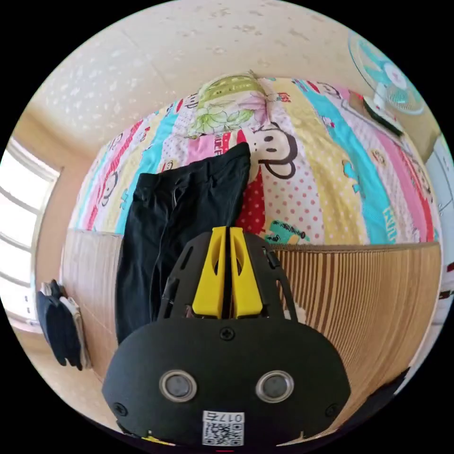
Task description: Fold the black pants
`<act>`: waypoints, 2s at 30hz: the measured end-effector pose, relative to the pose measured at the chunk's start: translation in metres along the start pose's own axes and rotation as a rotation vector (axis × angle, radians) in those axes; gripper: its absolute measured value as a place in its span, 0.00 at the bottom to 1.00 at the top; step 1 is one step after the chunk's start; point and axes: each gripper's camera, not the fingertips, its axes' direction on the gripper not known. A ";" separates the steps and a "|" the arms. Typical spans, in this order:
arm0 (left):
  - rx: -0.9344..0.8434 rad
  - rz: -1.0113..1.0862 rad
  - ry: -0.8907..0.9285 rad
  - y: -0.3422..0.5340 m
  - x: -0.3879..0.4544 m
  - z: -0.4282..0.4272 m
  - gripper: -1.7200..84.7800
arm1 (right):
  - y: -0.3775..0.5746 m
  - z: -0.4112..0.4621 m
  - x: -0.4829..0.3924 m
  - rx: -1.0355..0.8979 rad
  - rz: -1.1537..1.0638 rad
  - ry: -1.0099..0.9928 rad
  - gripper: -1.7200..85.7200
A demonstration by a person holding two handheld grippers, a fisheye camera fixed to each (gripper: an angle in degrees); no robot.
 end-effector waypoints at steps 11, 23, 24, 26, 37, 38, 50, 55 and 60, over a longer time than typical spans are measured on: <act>0.324 -0.196 -0.198 0.042 -0.018 -0.157 0.01 | -0.022 0.039 -0.201 -0.002 -0.143 -0.330 0.05; 0.090 -0.082 -0.557 0.036 -0.003 -0.159 0.01 | 0.290 0.016 -0.144 -0.331 -0.454 -0.554 0.10; 0.075 -0.070 -0.564 0.036 0.001 -0.159 0.01 | 0.320 0.013 -0.134 -0.381 -0.387 -0.600 0.10; 0.014 0.022 -0.489 0.034 0.019 -0.160 0.01 | 0.355 0.012 -0.117 -0.430 -0.222 -0.724 0.12; -0.051 -0.179 -0.387 0.061 -0.023 -0.174 0.01 | 0.461 0.045 -0.099 -0.384 0.338 -1.173 0.07; -0.064 -0.183 -0.426 0.064 -0.029 -0.175 0.01 | 0.465 0.045 -0.106 -0.435 0.290 -1.010 0.07; -0.269 -0.069 -0.568 0.062 0.009 -0.148 0.01 | 0.400 0.087 -0.064 -0.255 0.447 -1.102 0.13; -0.259 -0.080 -0.561 0.072 0.016 -0.141 0.01 | 0.300 0.135 -0.027 -0.125 0.475 -1.080 0.12; -0.267 -0.074 -0.561 0.080 0.025 -0.132 0.01 | 0.199 0.176 -0.002 -0.077 0.539 -1.071 0.12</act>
